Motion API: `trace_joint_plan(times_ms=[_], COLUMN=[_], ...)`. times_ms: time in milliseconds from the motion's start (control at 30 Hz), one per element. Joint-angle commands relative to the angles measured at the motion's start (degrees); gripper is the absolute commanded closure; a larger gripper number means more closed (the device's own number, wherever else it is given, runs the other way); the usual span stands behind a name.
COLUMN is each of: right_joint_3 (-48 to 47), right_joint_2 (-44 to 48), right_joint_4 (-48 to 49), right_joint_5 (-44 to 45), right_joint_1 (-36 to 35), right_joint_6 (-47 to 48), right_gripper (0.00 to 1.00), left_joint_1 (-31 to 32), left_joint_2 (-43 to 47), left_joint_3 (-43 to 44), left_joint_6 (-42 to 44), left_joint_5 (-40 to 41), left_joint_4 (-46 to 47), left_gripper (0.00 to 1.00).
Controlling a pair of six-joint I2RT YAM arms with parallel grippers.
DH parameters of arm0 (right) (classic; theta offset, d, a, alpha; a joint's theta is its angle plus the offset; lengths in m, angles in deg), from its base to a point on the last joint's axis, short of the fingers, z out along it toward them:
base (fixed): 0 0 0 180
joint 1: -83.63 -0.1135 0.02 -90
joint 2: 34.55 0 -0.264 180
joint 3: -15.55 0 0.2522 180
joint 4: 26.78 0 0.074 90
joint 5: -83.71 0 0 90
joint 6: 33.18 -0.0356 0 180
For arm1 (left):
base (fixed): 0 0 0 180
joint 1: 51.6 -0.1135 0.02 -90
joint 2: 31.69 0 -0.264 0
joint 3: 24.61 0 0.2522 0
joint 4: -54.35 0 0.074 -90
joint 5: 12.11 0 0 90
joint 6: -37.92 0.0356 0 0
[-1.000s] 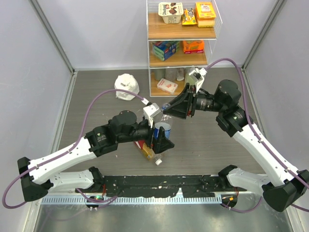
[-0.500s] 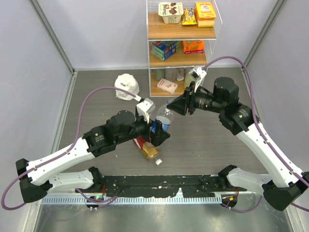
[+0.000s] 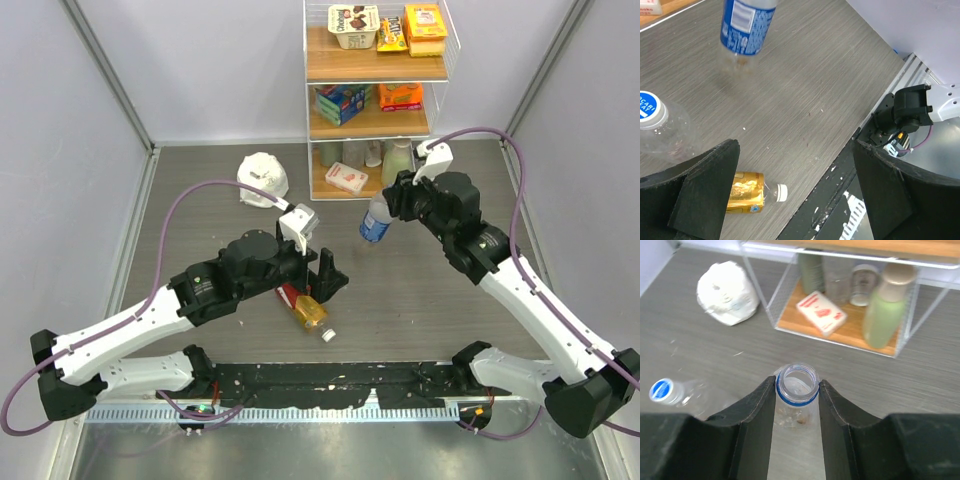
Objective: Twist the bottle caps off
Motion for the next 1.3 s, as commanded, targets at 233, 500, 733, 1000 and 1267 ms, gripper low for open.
trace_joint_plan(times_ms=[233, 500, 733, 1000, 1267], right_joint_3=[0.2, 1.0, 3.3, 6.9, 6.3], right_joint_2=[-3.6, -9.4, -12.4, -10.8, -8.6], right_joint_4=[10.3, 11.9, 12.4, 11.7, 9.0], right_joint_5=[22.9, 27.5, 26.7, 23.4, 22.4], right_joint_1=[-0.1, -0.1, 0.0, 0.0, 0.0], right_joint_6=[2.6, 3.0, 1.2, -1.4, -1.7], right_gripper=[0.98, 0.99, 0.99, 0.77, 0.24], left_joint_1=[0.3, 0.3, 0.2, 0.3, 0.3], left_joint_2=[0.3, -0.1, -0.3, -1.4, -1.5], left_joint_3=[1.1, 1.3, 1.5, 2.4, 2.4], left_joint_6=[2.3, 2.7, 2.9, 2.8, 2.1], left_joint_5=[3.3, 3.7, 3.8, 2.8, 3.3], left_joint_4=[-0.4, -0.2, -0.4, -0.1, -0.3], left_gripper=[0.00, 0.00, 0.00, 0.01, 0.01])
